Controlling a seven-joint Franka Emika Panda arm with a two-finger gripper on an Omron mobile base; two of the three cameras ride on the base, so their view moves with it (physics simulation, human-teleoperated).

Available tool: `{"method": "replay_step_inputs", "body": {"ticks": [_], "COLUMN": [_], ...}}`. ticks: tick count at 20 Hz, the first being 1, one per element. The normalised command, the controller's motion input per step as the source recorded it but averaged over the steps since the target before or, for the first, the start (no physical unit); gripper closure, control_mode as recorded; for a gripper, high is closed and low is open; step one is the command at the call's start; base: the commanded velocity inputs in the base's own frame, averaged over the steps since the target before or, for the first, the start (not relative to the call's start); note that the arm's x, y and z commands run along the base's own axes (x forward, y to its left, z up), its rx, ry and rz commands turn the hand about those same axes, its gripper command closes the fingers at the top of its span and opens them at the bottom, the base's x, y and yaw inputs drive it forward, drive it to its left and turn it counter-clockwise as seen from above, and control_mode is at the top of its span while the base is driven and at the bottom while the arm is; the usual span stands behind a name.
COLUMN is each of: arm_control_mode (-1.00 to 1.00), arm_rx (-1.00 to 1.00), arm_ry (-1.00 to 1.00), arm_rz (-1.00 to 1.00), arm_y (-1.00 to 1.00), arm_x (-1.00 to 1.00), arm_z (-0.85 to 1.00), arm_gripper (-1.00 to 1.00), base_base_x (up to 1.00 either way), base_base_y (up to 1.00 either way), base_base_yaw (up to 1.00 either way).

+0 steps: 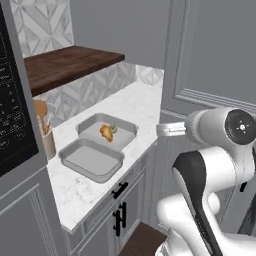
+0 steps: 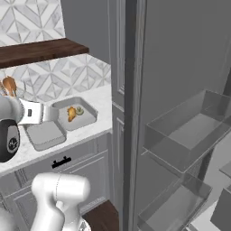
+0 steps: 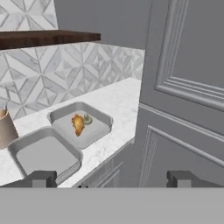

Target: Place one mushroom and one chicken drumstick in each tupperware on the nearby counter, to pack two identical lunches.

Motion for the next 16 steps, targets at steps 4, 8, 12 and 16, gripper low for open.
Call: {"method": "replay_step_inputs", "body": {"ticks": [4,8,12,16], "arm_control_mode": [1.00,1.00,1.00,1.00], "arm_rx": [0.00,0.00,0.00,0.00], "arm_ry": [0.00,0.00,0.00,0.00], "arm_rz": [0.00,0.00,0.00,0.00], "arm_y": [0.00,0.00,0.00,0.00], "arm_x": [0.00,0.00,0.00,0.00], "arm_z": [0.00,0.00,0.00,0.00], "arm_gripper": [-1.00,-1.00,-1.00,-1.00], "base_base_x": [-0.95,-0.99,-1.00,-0.90], "base_base_y": [0.19,0.44,0.09,-0.29], "base_base_yaw": [-0.14,-0.17,-0.25,-0.35]}}
